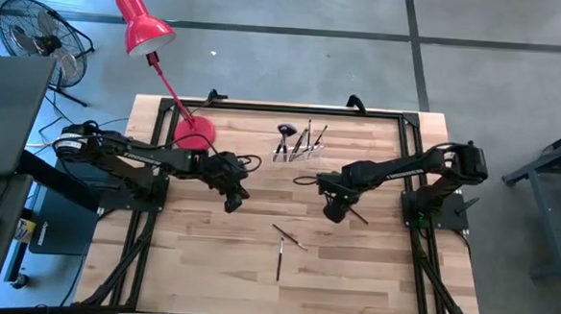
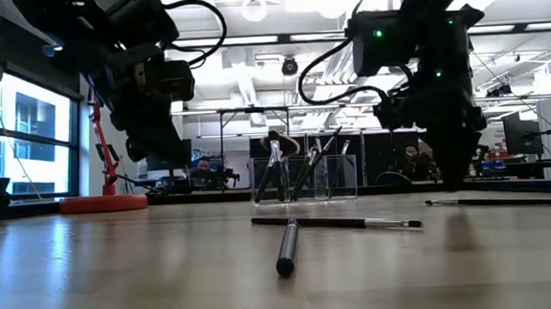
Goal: Put items in baskets/containers
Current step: Put the eyeshadow brush into the transparent organizer
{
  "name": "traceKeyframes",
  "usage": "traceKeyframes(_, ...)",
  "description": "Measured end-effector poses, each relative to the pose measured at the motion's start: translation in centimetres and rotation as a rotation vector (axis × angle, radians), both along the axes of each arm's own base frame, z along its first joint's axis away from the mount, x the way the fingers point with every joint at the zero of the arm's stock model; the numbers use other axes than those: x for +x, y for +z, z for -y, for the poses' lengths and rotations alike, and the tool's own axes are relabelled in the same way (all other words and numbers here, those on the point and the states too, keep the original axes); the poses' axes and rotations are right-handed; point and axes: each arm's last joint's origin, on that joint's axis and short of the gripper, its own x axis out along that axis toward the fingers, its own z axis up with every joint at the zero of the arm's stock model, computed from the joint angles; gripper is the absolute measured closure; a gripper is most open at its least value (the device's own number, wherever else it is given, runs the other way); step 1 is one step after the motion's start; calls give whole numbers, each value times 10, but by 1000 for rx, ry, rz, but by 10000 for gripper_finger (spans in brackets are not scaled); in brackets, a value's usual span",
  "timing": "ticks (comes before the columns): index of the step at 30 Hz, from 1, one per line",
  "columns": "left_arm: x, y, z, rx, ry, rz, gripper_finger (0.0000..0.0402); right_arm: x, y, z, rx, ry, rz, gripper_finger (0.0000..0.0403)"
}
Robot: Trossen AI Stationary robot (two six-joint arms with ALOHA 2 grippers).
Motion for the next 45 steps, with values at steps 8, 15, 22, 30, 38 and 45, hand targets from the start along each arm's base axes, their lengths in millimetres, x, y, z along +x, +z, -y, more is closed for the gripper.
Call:
traceKeyframes(8,0,0,0,0,0,-1,400,1,-2,1,-28,23,17,293)
traceKeyframes(15,0,0,1,-17,-16,0,400,4,-4,1,-44,35,22,293)
traceKeyframes(22,0,0,1,-27,-16,-1,400,6,-18,0,-10,48,-32,293)
traceKeyframes(30,0,0,2,-55,-30,-1,400,7,-24,0,0,94,-57,321)
traceKeyframes(38,0,0,2,-61,-24,-2,400,7,-24,0,3,101,-60,386)
traceKeyframes(45,0,1,2,-61,-24,5,400,7,-24,0,18,97,-57,395)
